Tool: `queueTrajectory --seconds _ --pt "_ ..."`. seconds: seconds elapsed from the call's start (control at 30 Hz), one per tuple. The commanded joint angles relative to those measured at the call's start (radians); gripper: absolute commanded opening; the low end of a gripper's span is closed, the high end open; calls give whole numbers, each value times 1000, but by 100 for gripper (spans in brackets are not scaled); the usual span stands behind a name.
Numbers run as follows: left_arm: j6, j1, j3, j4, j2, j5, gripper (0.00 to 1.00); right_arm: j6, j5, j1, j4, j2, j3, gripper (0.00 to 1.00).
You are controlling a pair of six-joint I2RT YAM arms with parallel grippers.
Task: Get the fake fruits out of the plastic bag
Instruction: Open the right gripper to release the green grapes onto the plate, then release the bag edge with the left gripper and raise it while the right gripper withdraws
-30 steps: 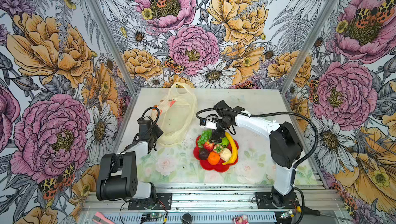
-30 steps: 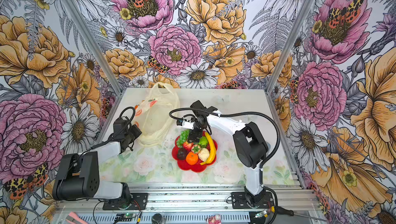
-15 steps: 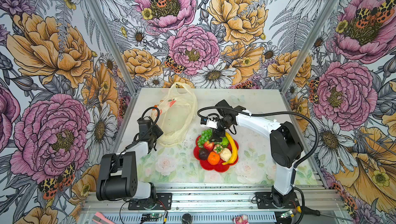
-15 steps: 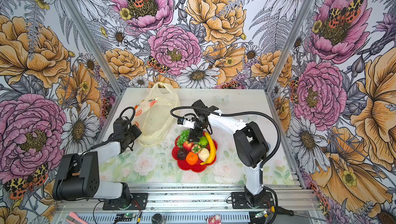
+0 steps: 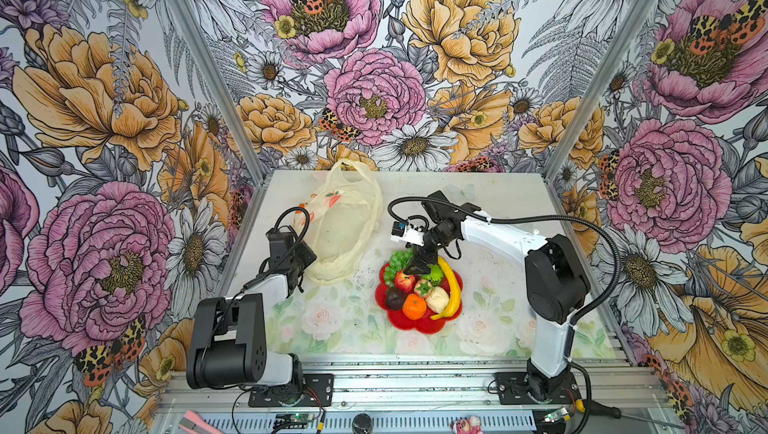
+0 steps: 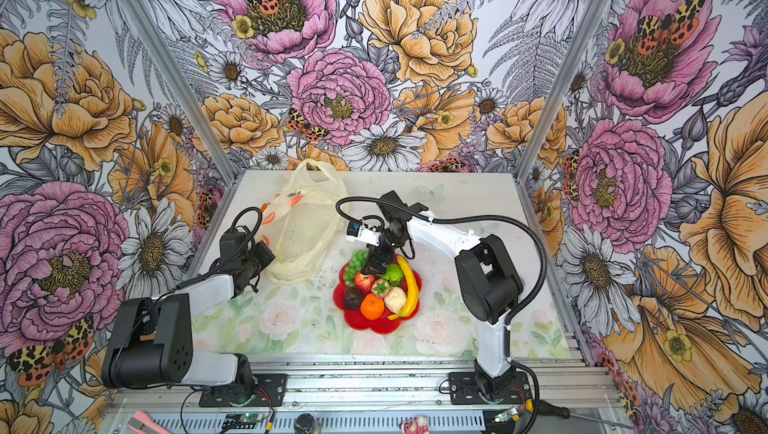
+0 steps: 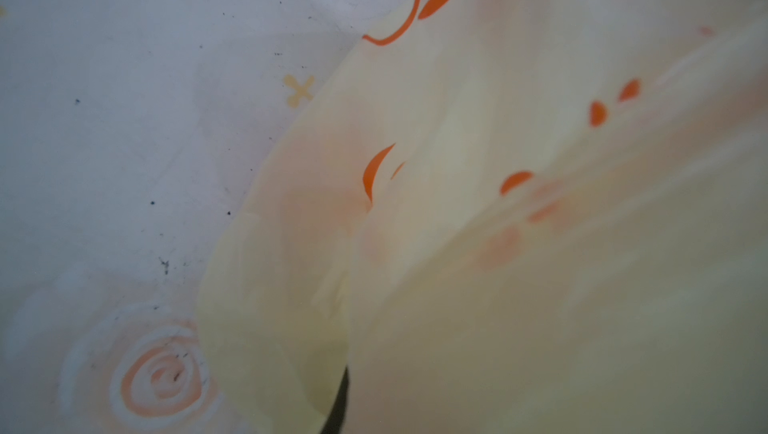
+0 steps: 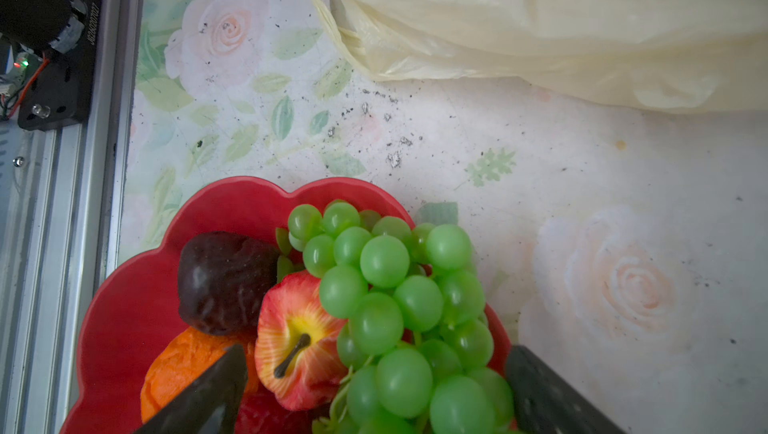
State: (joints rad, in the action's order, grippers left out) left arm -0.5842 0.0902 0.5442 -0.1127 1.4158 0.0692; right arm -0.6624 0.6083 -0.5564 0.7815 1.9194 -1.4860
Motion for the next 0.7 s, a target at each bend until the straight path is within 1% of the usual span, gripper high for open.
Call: queueTrajectory --seconds 0.0,0.23,0.4,0.47,0.67 --pt "11 7 -7 -15 -1 1 5 17 44 4 1 10 -8 97" --pt "11 7 -5 -13 3 1 5 18 -14 6 -4 -20 5 93" --pt "19 -1 4 -6 6 0 5 80 -148 5 -44 -64 31 92" --pt "26 -9 10 3 9 -6 5 103 -175 7 -54 -83 42 92" --pt "39 -36 32 36 9 -36 4 168 -156 10 -127 -148 98 95"
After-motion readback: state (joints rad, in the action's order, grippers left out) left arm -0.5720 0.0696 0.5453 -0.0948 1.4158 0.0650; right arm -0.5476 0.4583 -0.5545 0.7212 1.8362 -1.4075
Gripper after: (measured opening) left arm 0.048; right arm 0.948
